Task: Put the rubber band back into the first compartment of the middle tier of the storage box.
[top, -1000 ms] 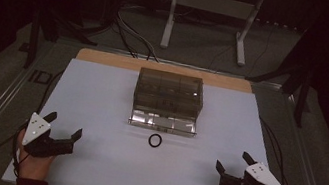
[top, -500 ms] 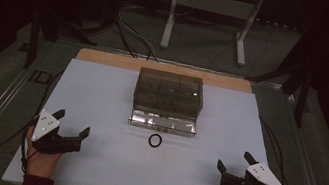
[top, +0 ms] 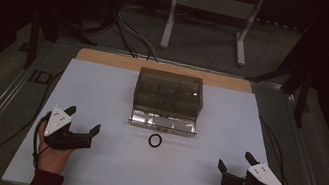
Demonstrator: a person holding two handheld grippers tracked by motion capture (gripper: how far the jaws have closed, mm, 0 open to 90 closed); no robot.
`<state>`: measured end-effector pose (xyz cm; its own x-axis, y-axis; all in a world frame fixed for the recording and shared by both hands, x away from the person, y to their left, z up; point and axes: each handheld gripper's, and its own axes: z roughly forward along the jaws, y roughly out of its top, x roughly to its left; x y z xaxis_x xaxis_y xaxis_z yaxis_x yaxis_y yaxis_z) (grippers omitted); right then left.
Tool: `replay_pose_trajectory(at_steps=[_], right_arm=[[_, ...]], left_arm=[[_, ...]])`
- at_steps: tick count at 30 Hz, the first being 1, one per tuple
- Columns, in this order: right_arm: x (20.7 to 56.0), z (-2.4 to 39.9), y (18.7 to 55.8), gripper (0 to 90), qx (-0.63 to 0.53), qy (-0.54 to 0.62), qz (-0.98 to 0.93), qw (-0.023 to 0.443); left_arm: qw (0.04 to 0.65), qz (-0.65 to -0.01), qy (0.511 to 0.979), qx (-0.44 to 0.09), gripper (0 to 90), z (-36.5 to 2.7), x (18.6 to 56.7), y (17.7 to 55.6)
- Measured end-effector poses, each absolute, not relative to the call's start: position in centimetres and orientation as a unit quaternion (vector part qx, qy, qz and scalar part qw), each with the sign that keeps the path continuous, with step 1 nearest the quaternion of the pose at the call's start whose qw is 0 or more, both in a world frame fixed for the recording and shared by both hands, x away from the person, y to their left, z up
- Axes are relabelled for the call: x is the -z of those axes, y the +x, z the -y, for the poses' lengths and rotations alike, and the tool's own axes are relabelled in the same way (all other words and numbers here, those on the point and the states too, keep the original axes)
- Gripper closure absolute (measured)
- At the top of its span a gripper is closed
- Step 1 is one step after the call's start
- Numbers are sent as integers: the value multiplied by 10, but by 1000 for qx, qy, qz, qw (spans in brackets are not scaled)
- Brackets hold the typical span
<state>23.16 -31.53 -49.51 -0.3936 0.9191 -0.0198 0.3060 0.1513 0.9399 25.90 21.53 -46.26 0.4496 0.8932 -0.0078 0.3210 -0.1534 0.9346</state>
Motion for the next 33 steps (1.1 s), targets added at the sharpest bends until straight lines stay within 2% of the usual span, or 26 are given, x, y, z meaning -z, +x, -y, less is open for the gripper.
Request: replay_pose_trajectory(at_steps=[33], right_arm=[[495,314,231,15,-475,452,-684,319]], left_arm=[[477,-408,738,-248,25,-152,474,281]])
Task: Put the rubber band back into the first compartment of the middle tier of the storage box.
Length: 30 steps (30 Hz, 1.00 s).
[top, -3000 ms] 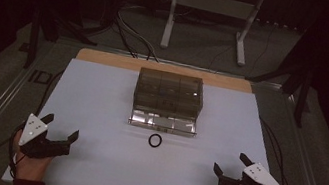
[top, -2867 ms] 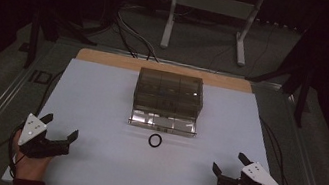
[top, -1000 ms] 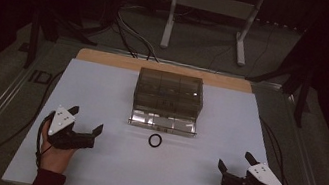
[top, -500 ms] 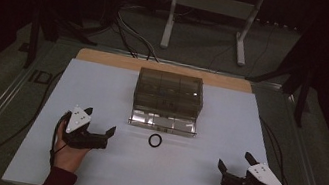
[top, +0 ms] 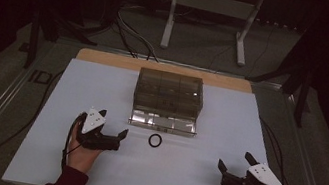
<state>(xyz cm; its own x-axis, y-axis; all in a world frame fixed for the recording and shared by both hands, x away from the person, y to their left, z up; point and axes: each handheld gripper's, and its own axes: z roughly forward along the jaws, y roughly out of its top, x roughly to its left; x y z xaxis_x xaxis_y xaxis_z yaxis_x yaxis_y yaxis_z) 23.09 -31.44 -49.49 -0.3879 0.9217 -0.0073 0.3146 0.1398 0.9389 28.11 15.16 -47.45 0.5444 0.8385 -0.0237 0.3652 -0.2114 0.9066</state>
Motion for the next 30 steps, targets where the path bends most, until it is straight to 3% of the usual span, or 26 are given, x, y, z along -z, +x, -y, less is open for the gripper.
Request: replay_pose_trajectory(at_steps=[30], right_arm=[[494,312,230,15,-481,448,-683,318]], left_arm=[[466,-384,770,-205,66,-110,490,287]])
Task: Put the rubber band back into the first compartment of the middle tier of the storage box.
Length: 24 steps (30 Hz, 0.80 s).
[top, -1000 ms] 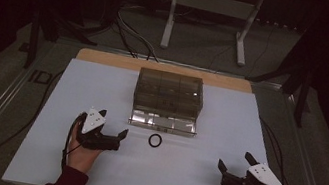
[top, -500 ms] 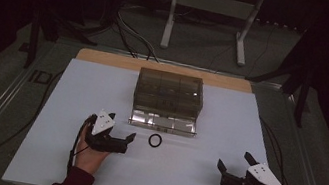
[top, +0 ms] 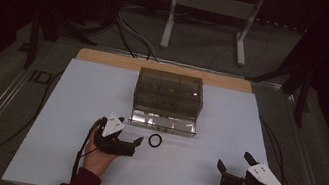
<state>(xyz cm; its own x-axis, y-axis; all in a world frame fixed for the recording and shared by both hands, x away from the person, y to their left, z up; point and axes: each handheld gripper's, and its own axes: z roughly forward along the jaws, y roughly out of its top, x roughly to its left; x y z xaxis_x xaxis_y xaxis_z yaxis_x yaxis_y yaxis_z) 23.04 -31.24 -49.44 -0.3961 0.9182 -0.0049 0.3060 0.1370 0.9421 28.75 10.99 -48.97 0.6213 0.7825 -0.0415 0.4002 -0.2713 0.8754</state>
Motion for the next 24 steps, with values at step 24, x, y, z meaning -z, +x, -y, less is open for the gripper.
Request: replay_pose_trajectory(at_steps=[24], right_arm=[[494,313,230,15,-481,448,-682,319]], left_arm=[[458,-358,796,-166,134,-76,507,301]])
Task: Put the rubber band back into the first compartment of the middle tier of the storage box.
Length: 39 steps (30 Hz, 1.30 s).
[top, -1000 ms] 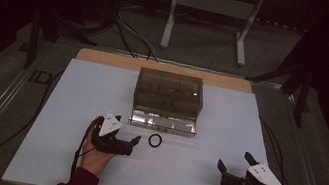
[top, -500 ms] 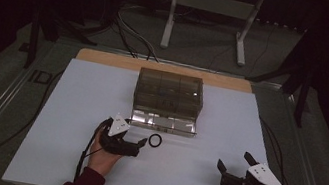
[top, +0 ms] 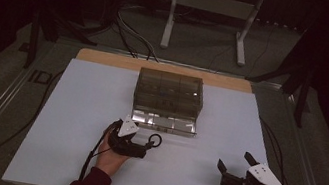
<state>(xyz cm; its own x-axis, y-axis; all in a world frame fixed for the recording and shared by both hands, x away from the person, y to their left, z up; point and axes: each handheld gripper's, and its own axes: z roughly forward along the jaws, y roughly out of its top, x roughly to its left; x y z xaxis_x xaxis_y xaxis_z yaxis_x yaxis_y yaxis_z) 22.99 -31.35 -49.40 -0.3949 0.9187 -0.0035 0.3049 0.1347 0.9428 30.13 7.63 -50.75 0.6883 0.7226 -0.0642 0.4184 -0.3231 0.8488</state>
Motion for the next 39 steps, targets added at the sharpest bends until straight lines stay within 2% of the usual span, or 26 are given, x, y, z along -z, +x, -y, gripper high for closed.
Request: replay_pose_trajectory(at_steps=[19,23,25,34,39], right_arm=[[494,314,230,15,-482,448,-682,319],[494,314,230,15,-482,448,-682,319],[494,314,230,15,-482,448,-682,319],[494,314,230,15,-482,448,-682,320],[494,314,230,15,-482,448,-682,320]], left_arm=[[430,-357,818,-136,180,-51,522,311],[420,-368,817,-143,329,-49,523,312],[417,-374,816,-142,339,-48,524,313],[396,-381,824,-138,517,-43,526,318],[384,-395,823,-140,580,-42,526,321]])
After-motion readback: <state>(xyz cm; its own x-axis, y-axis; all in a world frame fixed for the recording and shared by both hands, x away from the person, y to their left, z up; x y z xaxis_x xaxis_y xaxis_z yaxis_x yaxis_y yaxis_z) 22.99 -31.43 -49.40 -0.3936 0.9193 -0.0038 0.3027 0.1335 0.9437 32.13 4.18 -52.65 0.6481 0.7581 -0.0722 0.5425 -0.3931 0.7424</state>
